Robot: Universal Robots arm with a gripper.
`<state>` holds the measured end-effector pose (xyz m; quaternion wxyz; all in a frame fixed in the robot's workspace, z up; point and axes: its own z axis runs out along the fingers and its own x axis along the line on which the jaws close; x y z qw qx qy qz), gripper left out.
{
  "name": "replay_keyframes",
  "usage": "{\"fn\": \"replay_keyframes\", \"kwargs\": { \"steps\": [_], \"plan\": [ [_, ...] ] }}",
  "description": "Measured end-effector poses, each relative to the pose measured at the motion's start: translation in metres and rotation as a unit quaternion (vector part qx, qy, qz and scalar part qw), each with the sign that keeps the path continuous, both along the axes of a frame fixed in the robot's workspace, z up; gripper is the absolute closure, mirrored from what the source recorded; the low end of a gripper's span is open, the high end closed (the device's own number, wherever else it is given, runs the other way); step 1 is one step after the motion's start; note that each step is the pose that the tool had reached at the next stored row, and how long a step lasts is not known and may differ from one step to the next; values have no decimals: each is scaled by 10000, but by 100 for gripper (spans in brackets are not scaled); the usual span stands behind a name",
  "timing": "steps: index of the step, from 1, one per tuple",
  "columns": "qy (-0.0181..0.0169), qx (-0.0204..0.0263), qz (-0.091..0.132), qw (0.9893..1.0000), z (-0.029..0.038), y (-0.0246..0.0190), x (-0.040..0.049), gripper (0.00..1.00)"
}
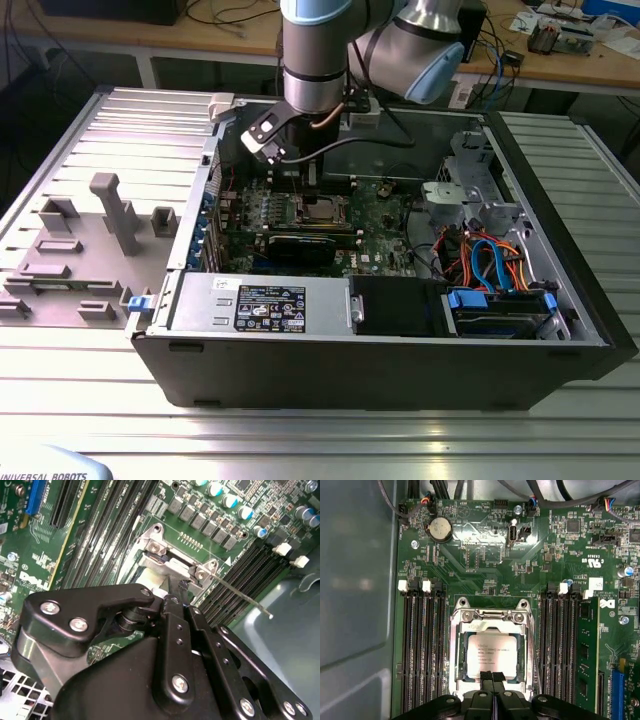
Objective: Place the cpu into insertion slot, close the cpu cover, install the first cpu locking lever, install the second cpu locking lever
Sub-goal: 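Close the cpu cover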
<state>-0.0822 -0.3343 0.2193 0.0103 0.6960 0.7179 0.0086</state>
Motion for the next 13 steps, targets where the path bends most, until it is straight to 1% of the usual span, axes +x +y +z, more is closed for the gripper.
{"fn": "replay_keyframes", "kwargs": {
  "steps": [4,6,9,13],
  "plan": [
    [6,3,1,10000,-42,-1,-18,89],
    [7,13,0,10000,-92,0,-22,89],
    [9,32,0,10000,-126,0,-22,89],
    [30,39,0,10000,-160,-2,-22,89]
  ]
}}
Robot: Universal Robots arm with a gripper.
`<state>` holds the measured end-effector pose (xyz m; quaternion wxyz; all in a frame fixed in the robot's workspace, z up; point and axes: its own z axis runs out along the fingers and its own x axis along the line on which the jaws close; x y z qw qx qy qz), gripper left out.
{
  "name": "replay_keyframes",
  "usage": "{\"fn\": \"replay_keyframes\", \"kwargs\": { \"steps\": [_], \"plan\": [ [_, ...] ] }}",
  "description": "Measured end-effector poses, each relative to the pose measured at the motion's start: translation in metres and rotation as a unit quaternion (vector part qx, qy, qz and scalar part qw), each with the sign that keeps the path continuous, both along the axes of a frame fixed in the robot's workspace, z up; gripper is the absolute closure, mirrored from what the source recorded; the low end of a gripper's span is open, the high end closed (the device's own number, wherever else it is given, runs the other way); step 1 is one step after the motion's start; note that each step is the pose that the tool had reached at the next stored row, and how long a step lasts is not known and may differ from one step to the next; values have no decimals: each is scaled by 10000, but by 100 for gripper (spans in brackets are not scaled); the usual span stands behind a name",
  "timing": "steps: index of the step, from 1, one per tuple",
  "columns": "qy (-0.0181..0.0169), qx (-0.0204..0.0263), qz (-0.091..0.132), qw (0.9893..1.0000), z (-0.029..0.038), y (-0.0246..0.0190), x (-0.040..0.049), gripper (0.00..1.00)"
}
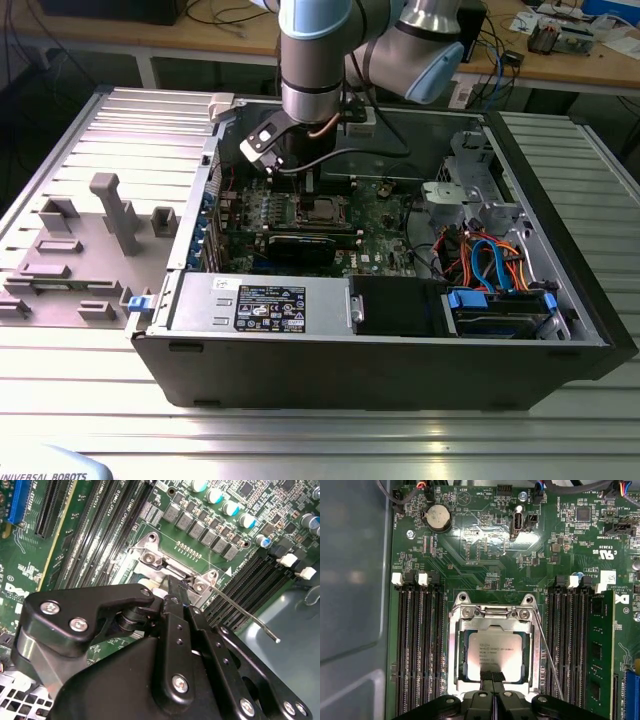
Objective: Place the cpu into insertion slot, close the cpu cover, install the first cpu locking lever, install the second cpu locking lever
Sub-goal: 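Close the cpu cover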
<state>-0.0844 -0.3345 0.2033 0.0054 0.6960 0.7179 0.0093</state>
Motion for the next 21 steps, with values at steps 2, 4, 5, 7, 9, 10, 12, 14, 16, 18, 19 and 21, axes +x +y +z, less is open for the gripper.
{"fn": "replay_keyframes", "kwargs": {
  "steps": [2,4,5,7,9,10,12,14,16,18,19,21],
  "plan": [
    [7,5,0,10000,-14,1,1,89],
    [9,6,0,10000,-14,1,1,89],
    [8,6,0,10000,-14,1,0,89],
    [5,11,-1,10000,5,2,1,89],
    [4,13,-1,10000,55,4,2,89],
    [7,8,0,10000,83,2,1,89],
    [7,8,1,10000,103,2,4,89],
    [8,7,0,10000,104,1,43,89],
    [10,7,0,10000,104,1,138,89],
    [12,7,-1,10000,104,1,200,89],
    [12,7,0,10000,104,1,219,89],
    [12,7,0,10000,104,1,231,89]
  ]
}}
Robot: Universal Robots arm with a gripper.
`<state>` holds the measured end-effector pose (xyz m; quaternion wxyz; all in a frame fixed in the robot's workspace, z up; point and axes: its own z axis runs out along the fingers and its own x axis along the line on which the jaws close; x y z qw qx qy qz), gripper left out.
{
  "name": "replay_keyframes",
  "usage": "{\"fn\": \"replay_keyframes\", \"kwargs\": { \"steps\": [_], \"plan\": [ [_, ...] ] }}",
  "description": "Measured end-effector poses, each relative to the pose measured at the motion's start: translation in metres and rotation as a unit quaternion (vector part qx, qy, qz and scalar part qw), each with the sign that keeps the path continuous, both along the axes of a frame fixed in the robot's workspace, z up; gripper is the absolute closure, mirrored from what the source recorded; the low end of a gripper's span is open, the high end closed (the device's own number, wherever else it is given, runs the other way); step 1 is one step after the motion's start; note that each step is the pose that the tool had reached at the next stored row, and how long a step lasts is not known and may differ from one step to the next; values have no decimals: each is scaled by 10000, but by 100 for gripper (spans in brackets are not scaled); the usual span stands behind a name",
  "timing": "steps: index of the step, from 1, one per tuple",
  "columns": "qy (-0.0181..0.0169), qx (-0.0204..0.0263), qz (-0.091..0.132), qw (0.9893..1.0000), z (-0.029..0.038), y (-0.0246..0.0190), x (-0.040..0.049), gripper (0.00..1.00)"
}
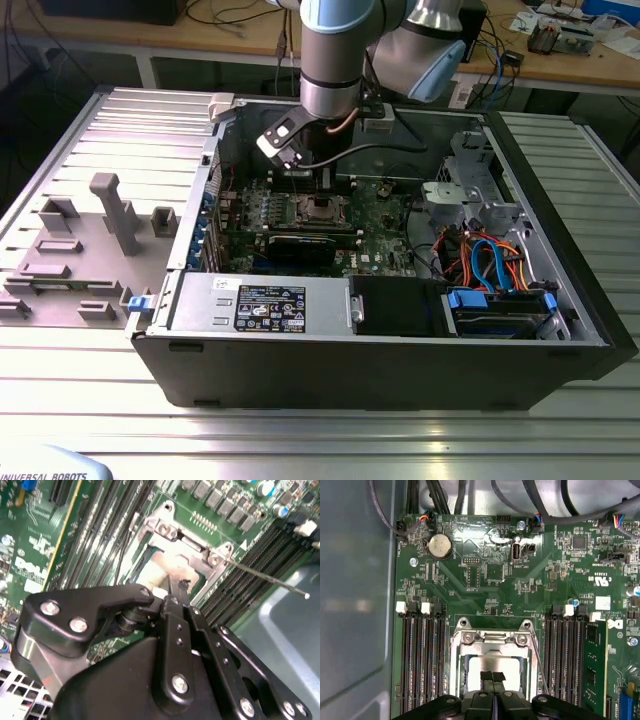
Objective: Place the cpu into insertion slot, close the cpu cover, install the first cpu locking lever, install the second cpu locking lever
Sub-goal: 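Close the cpu cover, then install the first cpu locking lever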
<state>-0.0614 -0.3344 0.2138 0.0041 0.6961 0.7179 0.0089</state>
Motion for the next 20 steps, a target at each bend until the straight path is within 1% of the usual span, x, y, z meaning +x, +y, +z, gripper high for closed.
{"fn": "replay_keyframes", "kwargs": {
  "steps": [12,20],
  "plan": [
    [0,1,0,10000,0,1,30,89],
    [0,0,0,10000,4,1,31,89]
  ]
}}
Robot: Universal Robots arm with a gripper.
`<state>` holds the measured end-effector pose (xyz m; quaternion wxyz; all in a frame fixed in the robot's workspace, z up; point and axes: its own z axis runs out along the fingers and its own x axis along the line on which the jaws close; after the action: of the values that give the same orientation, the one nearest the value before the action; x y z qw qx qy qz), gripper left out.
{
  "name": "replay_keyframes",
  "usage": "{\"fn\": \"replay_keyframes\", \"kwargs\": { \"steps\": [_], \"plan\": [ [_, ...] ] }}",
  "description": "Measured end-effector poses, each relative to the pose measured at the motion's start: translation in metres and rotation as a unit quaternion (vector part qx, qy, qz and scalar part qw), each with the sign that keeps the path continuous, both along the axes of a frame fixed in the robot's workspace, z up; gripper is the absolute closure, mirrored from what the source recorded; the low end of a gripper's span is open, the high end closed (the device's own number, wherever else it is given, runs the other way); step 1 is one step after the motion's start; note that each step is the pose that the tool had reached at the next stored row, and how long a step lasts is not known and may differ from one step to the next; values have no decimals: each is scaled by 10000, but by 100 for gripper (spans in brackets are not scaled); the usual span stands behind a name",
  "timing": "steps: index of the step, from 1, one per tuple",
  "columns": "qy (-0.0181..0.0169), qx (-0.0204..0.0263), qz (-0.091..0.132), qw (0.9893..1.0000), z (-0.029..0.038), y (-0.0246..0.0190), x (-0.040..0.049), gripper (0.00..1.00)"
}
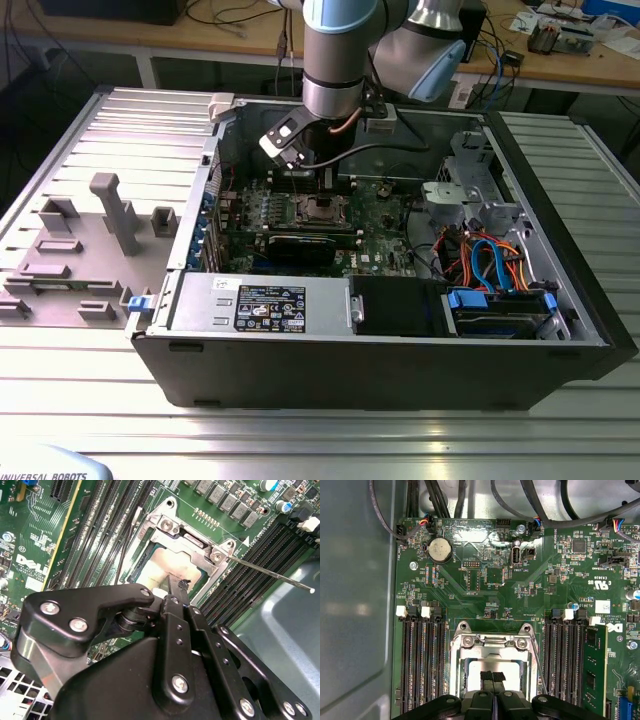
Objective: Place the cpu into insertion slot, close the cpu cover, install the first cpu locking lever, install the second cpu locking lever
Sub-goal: 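Install the first cpu locking lever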
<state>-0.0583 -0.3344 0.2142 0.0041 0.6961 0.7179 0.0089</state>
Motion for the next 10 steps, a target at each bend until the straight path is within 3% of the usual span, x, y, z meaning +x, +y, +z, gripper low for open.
{"fn": "replay_keyframes", "kwargs": {
  "steps": [10],
  "plan": [
    [-1,1,1,10000,64,1,3,89]
  ]
}}
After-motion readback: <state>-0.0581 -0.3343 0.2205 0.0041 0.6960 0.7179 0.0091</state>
